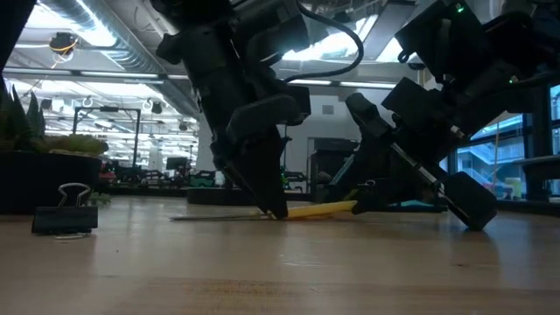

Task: Pick and place office supplies into organizer
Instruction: Put the yellow scissors into the desk organizer

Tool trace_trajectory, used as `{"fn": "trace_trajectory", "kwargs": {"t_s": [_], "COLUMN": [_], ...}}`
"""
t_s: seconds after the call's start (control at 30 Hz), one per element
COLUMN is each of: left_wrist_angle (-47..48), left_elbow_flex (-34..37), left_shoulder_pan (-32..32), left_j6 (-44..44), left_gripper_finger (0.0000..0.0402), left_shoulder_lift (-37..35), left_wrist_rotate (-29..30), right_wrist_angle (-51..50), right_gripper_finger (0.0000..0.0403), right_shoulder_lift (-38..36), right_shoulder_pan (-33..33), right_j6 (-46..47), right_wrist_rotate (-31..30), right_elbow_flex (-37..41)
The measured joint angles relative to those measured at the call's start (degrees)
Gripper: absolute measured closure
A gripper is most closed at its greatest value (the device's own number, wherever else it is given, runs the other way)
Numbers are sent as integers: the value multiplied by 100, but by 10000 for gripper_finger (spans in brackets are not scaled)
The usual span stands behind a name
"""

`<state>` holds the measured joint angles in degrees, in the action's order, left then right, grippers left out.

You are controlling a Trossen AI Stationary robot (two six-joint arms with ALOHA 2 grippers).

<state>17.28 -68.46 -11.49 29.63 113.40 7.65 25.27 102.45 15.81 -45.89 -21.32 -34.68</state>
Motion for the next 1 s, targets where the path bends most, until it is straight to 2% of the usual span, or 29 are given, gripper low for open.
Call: {"fn": "trace_trajectory", "kwargs": {"t_s": [0.23, 0.67, 0.87, 1.0], "left_wrist_angle": [-72, -75, 50, 193], "left_elbow_flex": [-1, -7, -7, -6], "left_shoulder_pan": [2, 2, 4, 10], "left_j6": [15, -15, -39, -549], "left_gripper_finger": [295, 294, 286, 274], "left_shoulder_lift": [0, -10, -96, -247], "left_wrist_rotate": [-119, -243, -291, -107], "right_wrist_angle": [14, 29, 52, 157], "right_gripper_finger": [272, 342, 346, 347], "right_shoulder_lift": [0, 0, -9, -17], "right_shoulder_pan": [0, 2, 25, 26], "right_j6": [15, 7, -31, -43], "right_wrist_rotate": [2, 47, 54, 42], "right_elbow_flex": [-4, -9, -11, -4]}}
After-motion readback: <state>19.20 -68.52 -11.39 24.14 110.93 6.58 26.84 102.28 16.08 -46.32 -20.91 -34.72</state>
